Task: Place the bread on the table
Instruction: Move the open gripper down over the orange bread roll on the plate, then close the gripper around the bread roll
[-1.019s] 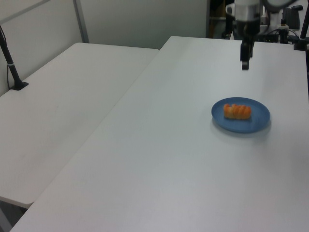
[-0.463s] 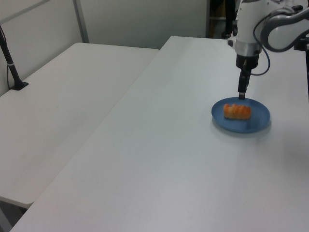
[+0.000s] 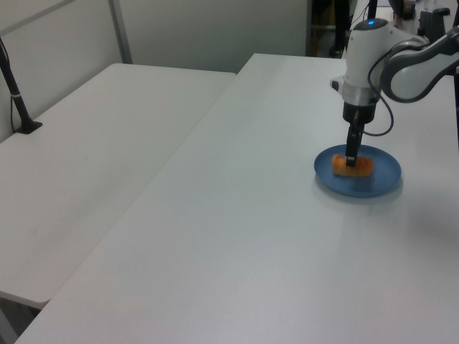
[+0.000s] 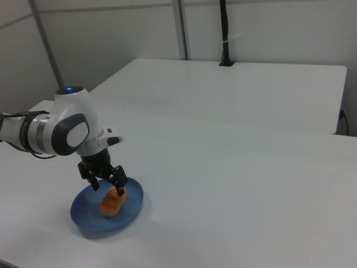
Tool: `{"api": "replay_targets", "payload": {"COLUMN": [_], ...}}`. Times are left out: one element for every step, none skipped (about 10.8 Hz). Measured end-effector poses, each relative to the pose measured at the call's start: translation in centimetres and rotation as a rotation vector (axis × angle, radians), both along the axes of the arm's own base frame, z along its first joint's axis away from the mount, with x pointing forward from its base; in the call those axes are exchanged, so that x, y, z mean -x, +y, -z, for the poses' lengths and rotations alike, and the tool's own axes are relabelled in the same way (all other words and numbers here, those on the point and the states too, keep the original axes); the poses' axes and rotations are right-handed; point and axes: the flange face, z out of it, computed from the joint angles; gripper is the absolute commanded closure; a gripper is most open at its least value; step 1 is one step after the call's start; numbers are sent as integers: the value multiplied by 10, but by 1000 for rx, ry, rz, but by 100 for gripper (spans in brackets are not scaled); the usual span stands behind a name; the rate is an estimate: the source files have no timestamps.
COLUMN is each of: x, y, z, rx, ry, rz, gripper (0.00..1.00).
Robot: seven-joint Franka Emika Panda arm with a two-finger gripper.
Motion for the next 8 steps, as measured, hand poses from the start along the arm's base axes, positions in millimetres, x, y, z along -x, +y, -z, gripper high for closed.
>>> {"api": "replay_targets", "payload": {"x": [-2,-3,-4,-4,-3,-3,-3,-3], "y": [1,1,1,1,1,1,0,-1], "z": [7,13,18,23,25,26,26,26], "rx": [-2,-3,-3,-4,-4,-4,-4,-4], "ry": [-1,0,4,4,6,8,8,8], "rz": [-1,-2,-2,-2,-2,-2,0,2], "gripper": [8,13,19,24,32,45,52,60]}}
